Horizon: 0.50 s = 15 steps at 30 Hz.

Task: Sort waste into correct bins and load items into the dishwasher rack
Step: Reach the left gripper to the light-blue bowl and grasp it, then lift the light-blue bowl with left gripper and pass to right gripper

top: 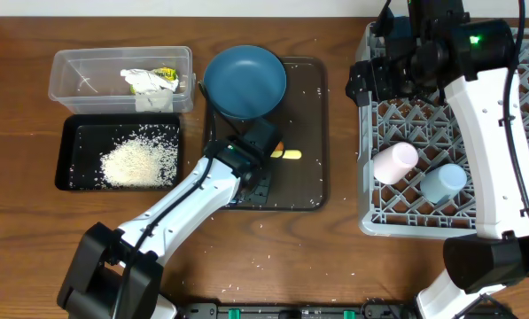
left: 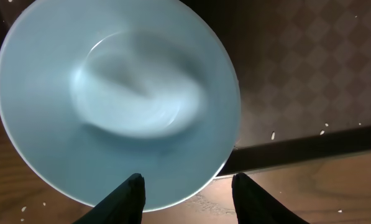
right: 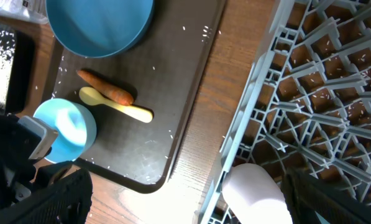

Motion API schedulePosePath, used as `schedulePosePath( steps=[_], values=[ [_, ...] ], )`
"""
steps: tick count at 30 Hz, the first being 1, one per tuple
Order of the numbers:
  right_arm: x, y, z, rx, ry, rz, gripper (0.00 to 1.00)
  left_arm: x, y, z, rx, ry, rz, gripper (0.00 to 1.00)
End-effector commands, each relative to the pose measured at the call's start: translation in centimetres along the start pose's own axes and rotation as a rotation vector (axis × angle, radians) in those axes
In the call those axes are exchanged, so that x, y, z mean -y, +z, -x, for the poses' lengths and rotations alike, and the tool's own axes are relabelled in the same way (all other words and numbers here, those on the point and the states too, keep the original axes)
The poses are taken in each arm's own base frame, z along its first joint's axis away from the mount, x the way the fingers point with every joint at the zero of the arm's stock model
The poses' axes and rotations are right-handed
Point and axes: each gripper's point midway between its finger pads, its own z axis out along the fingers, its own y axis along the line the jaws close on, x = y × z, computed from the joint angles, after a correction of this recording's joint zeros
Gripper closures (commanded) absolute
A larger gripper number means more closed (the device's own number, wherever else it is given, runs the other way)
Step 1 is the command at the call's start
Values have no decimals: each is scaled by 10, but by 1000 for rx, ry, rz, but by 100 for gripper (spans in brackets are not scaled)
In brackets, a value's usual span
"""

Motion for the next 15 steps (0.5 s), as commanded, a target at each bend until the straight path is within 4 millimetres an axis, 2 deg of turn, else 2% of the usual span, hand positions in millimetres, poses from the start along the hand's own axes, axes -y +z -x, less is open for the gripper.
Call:
schedulePosePath(
  steps=[1,4,9,15],
  values=[
    [4,-6,2,16,11,-8,5,-9,2,2,0,-57,23,52],
    [4,-6,2,17,20,-7,5,-21,-1,5,-7,-163,24,52],
    [2,-5,3,18,22,3,6,-26,-7,7,-40,-257,-84,52],
    [-15,13,-2,-8,21,66,9,-42,-19,8,-31,-323,-96,53]
  ],
)
